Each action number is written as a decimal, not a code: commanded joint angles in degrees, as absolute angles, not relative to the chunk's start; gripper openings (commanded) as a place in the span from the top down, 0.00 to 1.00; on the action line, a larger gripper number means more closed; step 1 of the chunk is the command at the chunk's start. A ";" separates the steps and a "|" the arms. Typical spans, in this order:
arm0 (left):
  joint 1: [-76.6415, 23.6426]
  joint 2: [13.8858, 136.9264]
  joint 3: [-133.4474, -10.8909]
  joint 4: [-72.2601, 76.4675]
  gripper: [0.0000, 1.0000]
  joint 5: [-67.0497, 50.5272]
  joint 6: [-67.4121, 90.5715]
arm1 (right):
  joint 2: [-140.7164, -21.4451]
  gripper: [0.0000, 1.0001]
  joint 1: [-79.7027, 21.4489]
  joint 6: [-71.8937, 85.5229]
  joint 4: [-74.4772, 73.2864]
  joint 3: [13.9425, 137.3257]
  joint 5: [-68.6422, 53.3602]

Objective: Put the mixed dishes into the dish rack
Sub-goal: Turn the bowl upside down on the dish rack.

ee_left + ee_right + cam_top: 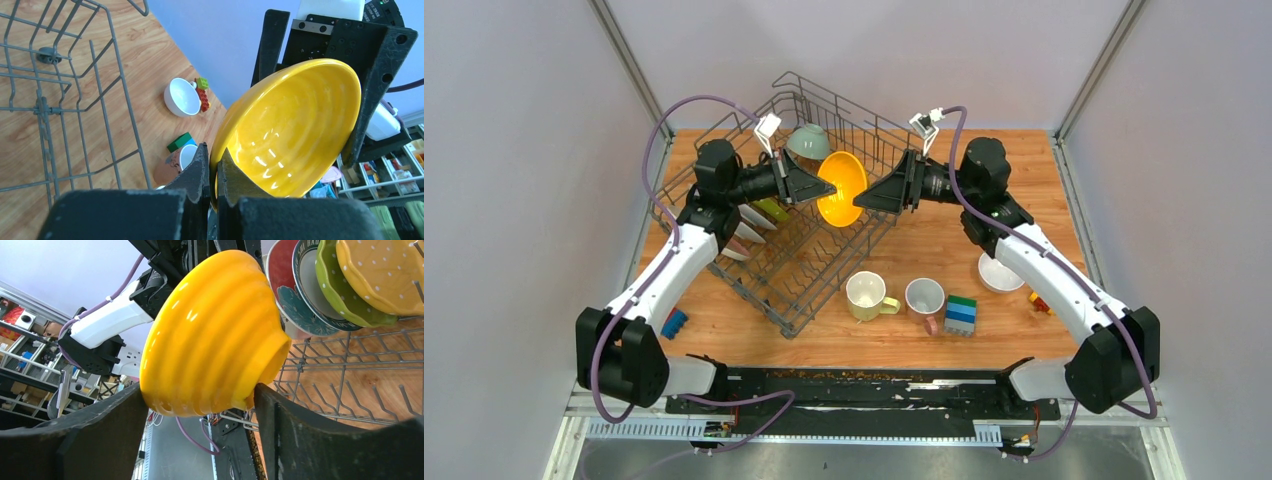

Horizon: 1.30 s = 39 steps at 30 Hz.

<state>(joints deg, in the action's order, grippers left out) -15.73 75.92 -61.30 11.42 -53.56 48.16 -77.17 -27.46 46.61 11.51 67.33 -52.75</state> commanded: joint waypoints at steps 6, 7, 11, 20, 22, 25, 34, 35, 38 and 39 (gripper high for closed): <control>-15.74 75.62 -60.46 13.21 1.00 -49.63 48.26 | -73.31 0.40 -28.48 46.68 17.07 67.83 -56.70; -15.78 75.66 -60.51 13.12 1.00 -49.65 48.25 | -73.36 0.42 -28.49 46.65 17.05 67.89 -56.61; -15.77 75.38 -60.82 12.27 1.00 -49.40 47.55 | -73.62 0.45 -28.47 46.20 16.62 68.18 -56.34; -15.74 74.69 -62.12 7.18 1.00 -48.31 43.90 | -74.19 0.51 -28.48 45.77 14.38 69.25 -53.99; -15.74 74.44 -62.45 5.87 1.00 -47.92 42.92 | -74.10 0.53 -28.48 45.40 13.66 69.39 -53.16; -15.75 74.47 -62.76 4.83 0.89 -47.33 42.16 | -74.32 0.54 -28.43 45.09 12.89 69.61 -52.02; -15.77 74.72 -62.83 3.37 0.84 -46.25 41.43 | -75.41 0.61 -28.44 45.48 11.78 69.99 -50.98; -15.75 74.72 -62.97 2.82 0.84 -45.98 41.01 | -75.49 0.62 -28.43 45.68 11.78 70.12 -50.91; -15.73 74.50 -63.16 1.84 0.84 -45.22 40.35 | -75.68 0.63 -28.45 45.96 11.78 70.30 -50.68; -15.73 74.35 -63.21 1.60 0.83 -45.15 40.08 | -75.69 0.64 -28.50 45.97 11.70 70.31 -50.59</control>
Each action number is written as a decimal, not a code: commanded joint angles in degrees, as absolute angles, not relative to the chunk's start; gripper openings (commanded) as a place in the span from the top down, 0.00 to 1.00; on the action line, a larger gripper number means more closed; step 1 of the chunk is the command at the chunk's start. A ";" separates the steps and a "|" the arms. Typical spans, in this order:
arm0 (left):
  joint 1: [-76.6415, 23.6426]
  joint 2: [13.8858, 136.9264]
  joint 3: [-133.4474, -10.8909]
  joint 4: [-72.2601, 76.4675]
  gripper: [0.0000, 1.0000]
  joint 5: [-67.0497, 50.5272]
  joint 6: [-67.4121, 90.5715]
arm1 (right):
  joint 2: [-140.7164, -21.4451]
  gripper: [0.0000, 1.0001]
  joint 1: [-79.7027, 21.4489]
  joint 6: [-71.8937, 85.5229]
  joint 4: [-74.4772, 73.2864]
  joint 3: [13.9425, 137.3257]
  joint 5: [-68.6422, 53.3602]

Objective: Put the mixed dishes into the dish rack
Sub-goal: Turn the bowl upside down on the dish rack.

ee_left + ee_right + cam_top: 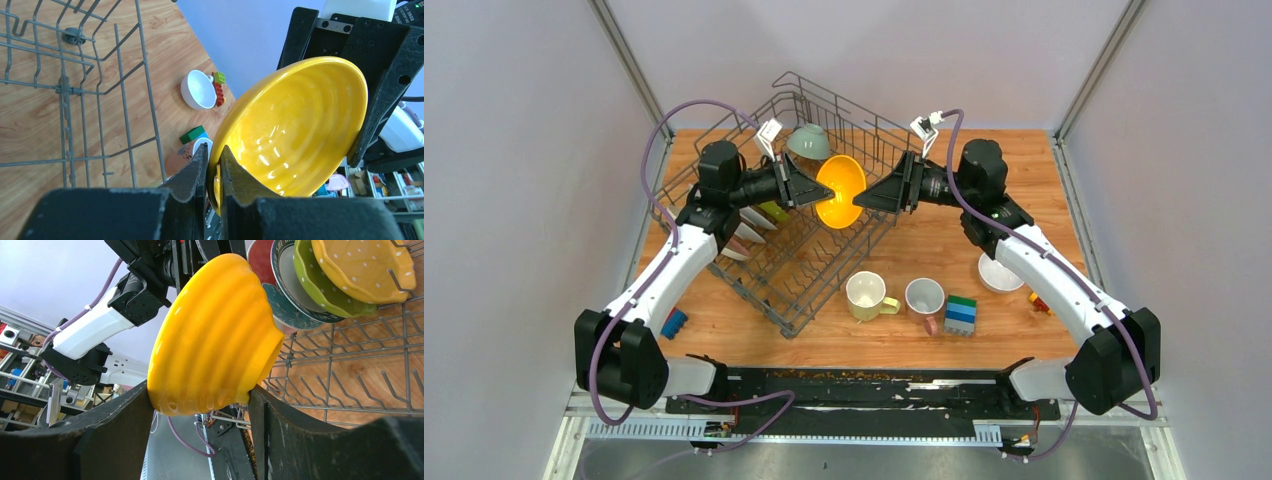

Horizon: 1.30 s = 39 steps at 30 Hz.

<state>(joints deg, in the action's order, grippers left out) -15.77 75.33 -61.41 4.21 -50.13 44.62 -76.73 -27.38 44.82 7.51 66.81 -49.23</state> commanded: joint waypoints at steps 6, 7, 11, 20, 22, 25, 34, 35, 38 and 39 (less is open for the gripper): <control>-15.74 74.10 -63.28 1.06 0.78 -44.53 39.58 | -76.07 0.73 -28.48 45.96 10.58 70.31 -50.11; -15.74 74.09 -63.28 0.88 0.77 -44.44 39.45 | -76.10 0.74 -28.47 45.96 10.47 70.27 -50.04; -15.76 74.05 -63.27 0.59 0.69 -44.33 39.30 | -75.67 0.76 -28.46 45.44 9.85 70.00 -48.89; -15.76 73.71 -63.75 -2.43 0.59 -42.59 37.91 | -75.64 0.79 -28.43 43.01 6.49 70.04 -45.28; -15.74 73.55 -63.99 -3.67 0.55 -41.60 37.09 | -75.71 0.79 -28.42 42.43 5.72 70.12 -44.64; -15.74 73.15 -64.20 -5.39 0.52 -40.33 36.17 | -75.74 0.79 -28.48 41.75 5.00 70.09 -43.59; -15.73 72.65 -65.75 -10.25 0.40 -36.60 32.90 | -76.38 0.80 -28.48 39.76 2.75 70.30 -41.20; -15.73 72.54 -65.84 -10.62 0.39 -36.07 32.66 | -76.44 0.80 -28.45 39.46 2.46 70.27 -40.92; -15.75 71.84 -66.07 -11.74 0.34 -35.52 32.21 | -76.88 0.80 -28.48 38.91 1.74 70.48 -40.17; -15.76 71.69 -66.17 -11.89 0.33 -35.07 32.15 | -77.02 0.80 -28.48 38.75 1.49 70.56 -39.97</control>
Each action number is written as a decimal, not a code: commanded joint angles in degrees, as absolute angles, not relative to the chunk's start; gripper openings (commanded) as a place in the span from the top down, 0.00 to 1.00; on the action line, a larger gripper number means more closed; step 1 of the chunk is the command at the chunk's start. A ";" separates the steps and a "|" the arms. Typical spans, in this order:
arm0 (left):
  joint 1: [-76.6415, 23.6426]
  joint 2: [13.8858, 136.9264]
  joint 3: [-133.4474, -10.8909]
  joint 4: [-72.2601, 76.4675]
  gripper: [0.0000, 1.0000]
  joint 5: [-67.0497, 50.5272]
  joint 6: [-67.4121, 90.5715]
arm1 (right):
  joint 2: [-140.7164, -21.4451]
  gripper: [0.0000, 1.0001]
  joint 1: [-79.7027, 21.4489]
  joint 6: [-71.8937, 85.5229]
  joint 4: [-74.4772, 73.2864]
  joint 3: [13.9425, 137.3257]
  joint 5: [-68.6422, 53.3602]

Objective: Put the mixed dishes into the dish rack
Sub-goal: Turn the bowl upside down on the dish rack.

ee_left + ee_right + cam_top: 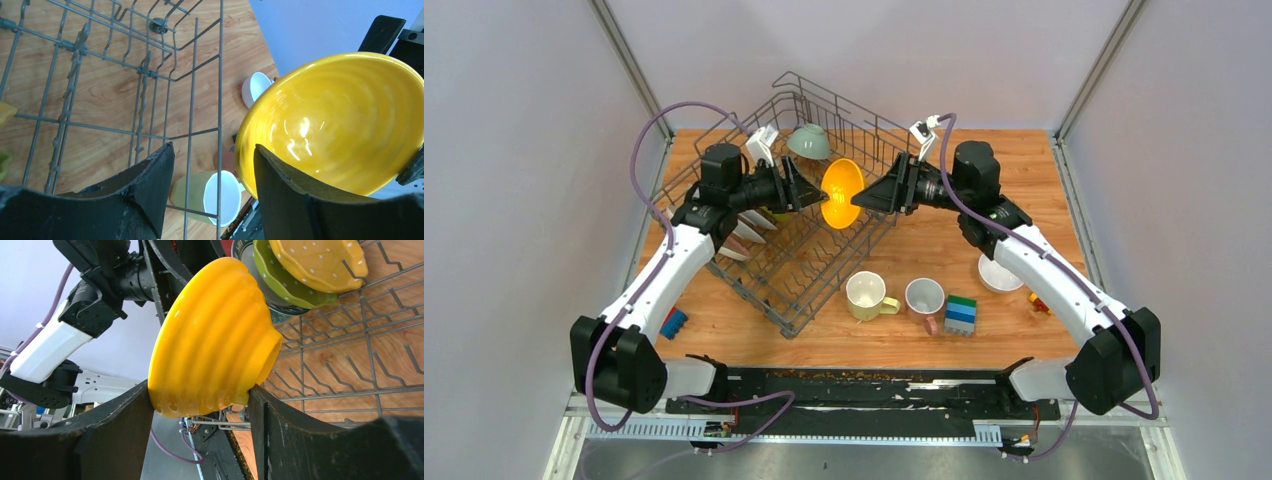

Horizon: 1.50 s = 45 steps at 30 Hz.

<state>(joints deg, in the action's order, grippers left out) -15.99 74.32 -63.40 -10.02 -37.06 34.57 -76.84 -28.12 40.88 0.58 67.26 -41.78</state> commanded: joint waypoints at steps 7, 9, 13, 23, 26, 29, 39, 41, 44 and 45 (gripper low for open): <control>-15.73 68.86 -67.37 -16.47 0.28 -29.66 29.74 | -78.52 0.81 -28.54 34.82 -2.60 72.47 -36.88; -15.73 67.63 -67.79 -17.80 0.28 -27.25 28.80 | -79.52 0.81 -28.56 32.92 -4.50 73.84 -35.42; -15.78 64.27 -67.64 -19.29 0.26 -21.01 27.67 | -82.12 0.81 -29.26 28.25 -9.69 77.76 -31.87; -15.73 56.80 -65.80 -21.04 0.17 -11.00 26.21 | -93.43 0.81 -31.74 14.38 -22.91 93.00 -17.41; -15.74 55.89 -65.66 -21.73 0.16 -10.51 25.81 | -98.10 0.81 -32.29 10.56 -26.42 98.62 -13.61; -15.73 55.34 -65.61 -22.26 0.16 -10.25 25.48 | -102.86 0.81 -32.69 7.51 -29.75 104.80 -9.48; -15.73 52.93 -65.75 -24.61 0.15 -7.53 23.76 | -115.14 0.81 -32.96 -0.59 -35.43 119.23 -3.34; -15.73 52.53 -65.80 -24.99 0.14 -7.36 23.51 | -116.69 0.81 -33.02 -2.71 -35.42 121.04 -2.73; -15.73 51.98 -65.59 -25.32 0.14 -7.42 23.42 | -119.14 0.81 -33.05 -4.98 -35.49 123.07 -2.06; -15.73 51.78 -65.57 -25.36 0.14 -7.36 23.40 | -119.98 0.81 -33.03 -5.73 -35.43 123.65 -1.85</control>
<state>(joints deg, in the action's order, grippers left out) -15.99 53.21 -65.30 -25.65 -8.23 25.04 -118.26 -32.60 -0.38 -37.23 118.74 -4.25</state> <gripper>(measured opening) 0.855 0.646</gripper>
